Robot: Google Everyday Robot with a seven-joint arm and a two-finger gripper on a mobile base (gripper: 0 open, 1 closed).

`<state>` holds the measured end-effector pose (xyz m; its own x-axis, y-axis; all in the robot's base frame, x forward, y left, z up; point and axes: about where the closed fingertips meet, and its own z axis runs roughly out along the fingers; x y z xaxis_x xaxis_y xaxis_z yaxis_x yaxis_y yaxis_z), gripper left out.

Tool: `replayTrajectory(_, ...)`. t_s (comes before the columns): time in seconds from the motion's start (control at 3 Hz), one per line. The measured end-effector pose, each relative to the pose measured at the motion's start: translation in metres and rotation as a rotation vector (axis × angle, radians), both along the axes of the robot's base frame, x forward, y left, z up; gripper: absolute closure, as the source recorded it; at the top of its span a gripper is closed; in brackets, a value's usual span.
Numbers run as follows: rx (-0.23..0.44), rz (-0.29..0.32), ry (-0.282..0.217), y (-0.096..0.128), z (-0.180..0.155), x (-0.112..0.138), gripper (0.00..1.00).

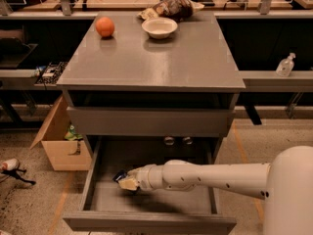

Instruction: Place rxbar blueberry into middle drawer

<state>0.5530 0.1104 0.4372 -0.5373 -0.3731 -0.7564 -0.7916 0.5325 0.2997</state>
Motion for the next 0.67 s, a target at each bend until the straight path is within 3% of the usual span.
replayTrajectory(0.67,0.002,0.0,-0.004,-0.0009,0.0001,0.0,0.13)
